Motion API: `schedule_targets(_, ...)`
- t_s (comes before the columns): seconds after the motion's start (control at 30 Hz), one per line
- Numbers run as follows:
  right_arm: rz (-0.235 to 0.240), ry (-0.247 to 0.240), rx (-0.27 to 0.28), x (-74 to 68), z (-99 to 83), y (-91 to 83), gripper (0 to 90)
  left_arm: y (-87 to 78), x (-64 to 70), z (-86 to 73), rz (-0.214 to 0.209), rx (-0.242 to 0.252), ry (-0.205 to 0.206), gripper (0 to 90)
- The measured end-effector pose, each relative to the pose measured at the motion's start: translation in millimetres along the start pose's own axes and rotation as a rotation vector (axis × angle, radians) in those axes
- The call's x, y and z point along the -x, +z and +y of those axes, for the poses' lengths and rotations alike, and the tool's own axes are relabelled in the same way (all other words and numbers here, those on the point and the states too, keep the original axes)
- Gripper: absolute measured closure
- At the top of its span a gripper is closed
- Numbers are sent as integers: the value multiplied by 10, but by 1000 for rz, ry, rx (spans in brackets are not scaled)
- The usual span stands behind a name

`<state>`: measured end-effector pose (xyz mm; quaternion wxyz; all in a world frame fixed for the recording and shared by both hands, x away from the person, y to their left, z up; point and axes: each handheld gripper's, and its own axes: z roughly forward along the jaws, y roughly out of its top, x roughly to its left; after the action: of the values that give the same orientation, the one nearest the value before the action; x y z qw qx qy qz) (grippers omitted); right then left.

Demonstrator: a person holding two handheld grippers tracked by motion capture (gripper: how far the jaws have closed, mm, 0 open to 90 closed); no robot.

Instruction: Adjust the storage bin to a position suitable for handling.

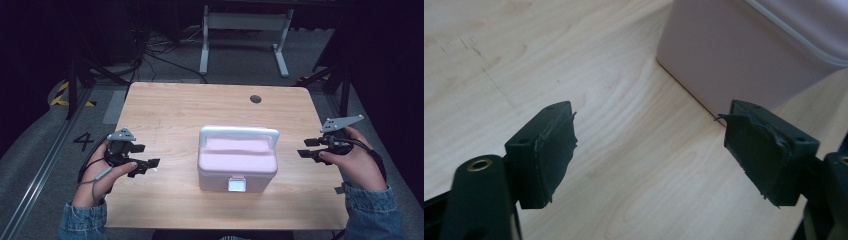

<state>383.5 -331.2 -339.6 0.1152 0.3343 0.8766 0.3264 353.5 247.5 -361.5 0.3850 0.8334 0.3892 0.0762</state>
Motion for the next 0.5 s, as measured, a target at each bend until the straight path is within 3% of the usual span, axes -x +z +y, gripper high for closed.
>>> schedule_targets(0.03,-1,0,6,0,-12,-9,490,7,-16,9,9,14,17,192)
schedule_targets(0.1,-8,13,12,-9,-39,-33,495,22,-23,29,32,35,-25,171)
schedule_targets(0.17,-1,25,22,-20,-64,-61,499,25,-35,50,49,37,-8,188)
schedule_targets(0.37,-16,48,37,-27,-151,-121,497,5,11,158,34,7,-35,255)
schedule_targets(0.4,-20,51,35,-23,-166,-129,494,8,29,191,21,-1,-58,271)
schedule_targets(0.5,-35,64,37,-7,-233,-185,488,34,89,270,3,14,-48,288)
